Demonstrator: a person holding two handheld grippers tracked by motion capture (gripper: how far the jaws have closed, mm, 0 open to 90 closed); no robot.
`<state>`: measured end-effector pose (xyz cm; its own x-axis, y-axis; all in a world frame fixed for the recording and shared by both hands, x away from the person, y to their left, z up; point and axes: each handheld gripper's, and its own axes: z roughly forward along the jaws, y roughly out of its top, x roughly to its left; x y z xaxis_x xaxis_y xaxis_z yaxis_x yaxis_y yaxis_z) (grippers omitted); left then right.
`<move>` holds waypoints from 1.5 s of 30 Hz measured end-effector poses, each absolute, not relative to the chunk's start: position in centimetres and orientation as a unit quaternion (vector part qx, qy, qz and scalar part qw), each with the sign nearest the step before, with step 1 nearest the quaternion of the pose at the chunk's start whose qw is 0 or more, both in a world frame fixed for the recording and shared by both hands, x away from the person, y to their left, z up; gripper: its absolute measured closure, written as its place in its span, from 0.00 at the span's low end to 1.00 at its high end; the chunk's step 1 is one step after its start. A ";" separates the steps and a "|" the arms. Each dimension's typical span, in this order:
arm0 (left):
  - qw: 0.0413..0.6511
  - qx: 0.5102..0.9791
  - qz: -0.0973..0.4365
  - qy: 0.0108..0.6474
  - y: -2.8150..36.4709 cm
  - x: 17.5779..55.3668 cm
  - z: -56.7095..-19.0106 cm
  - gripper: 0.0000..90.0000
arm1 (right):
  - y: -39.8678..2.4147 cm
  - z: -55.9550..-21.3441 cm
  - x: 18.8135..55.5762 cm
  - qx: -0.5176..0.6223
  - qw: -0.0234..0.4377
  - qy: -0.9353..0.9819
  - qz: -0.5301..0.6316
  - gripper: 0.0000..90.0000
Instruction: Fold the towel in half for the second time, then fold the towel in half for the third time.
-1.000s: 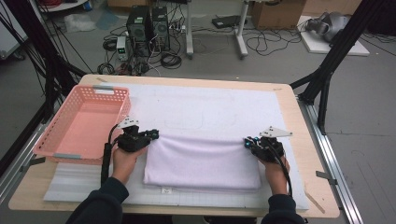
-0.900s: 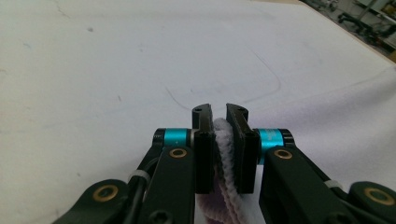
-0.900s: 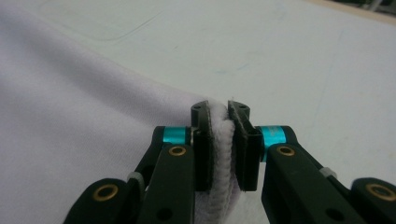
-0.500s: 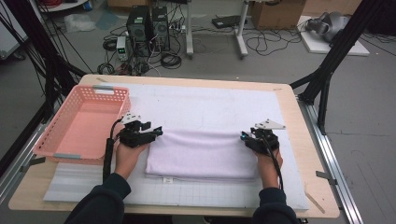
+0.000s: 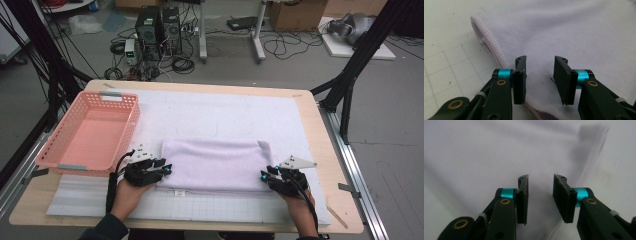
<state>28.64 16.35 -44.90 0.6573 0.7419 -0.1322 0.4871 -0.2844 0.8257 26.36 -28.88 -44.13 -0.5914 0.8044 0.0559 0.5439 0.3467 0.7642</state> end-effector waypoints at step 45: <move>0.548 0.721 0.148 0.397 19.5 25.9 -43.7 0.21 | -32.8 -42.3 22.3 0.445 0.279 0.726 0.444 0.25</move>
<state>25.92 19.50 -43.70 0.6416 0.7343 -0.2218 0.4103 -0.0842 0.9081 22.26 -32.79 -42.27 -0.4488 0.8936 -0.0101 0.3975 0.2097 0.8933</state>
